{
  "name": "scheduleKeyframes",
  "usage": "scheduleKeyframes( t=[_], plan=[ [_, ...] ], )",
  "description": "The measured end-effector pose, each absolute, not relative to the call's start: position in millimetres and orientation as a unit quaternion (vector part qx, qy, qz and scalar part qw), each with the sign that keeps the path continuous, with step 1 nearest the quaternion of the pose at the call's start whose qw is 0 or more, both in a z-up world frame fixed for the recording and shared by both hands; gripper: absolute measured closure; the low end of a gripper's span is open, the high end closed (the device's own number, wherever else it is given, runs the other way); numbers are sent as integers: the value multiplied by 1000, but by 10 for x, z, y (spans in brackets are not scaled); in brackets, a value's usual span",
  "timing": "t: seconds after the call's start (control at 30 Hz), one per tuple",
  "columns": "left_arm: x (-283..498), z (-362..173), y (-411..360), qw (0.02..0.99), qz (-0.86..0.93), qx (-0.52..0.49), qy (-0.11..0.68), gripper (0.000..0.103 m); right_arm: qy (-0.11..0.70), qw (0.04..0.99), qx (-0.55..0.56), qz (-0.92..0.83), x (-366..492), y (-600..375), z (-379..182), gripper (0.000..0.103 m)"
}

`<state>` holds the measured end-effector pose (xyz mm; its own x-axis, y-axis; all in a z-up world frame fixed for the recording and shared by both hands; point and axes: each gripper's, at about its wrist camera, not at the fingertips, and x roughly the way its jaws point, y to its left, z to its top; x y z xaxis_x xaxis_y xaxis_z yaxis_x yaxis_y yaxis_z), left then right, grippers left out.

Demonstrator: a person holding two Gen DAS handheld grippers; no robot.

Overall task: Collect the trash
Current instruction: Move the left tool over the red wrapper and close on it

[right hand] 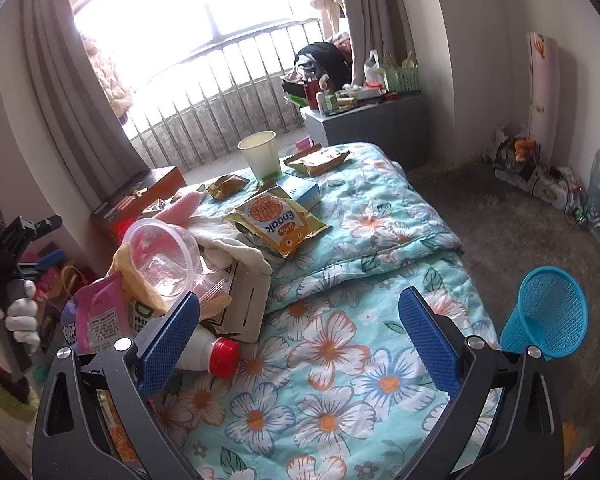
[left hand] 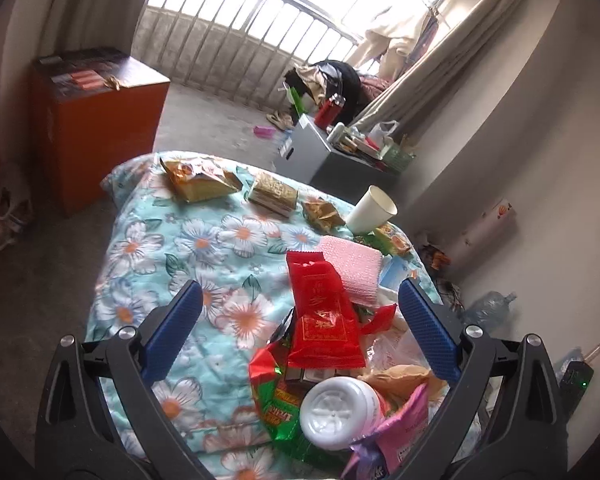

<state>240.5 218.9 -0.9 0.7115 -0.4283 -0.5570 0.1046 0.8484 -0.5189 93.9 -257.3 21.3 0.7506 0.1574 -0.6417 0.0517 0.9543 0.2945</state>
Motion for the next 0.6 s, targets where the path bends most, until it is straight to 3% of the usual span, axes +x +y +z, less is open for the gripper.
scheduleKeyframes(
  t=[0.33,0.6],
  plan=[
    [3447,-897,2414,783,-280,-340,439,13,384,909,158,26,1239,-2628,111,6],
    [3530,-903,2088,781,-353,-261,444,16,398,892,206,59,1699,-2715,128,6]
  ],
)
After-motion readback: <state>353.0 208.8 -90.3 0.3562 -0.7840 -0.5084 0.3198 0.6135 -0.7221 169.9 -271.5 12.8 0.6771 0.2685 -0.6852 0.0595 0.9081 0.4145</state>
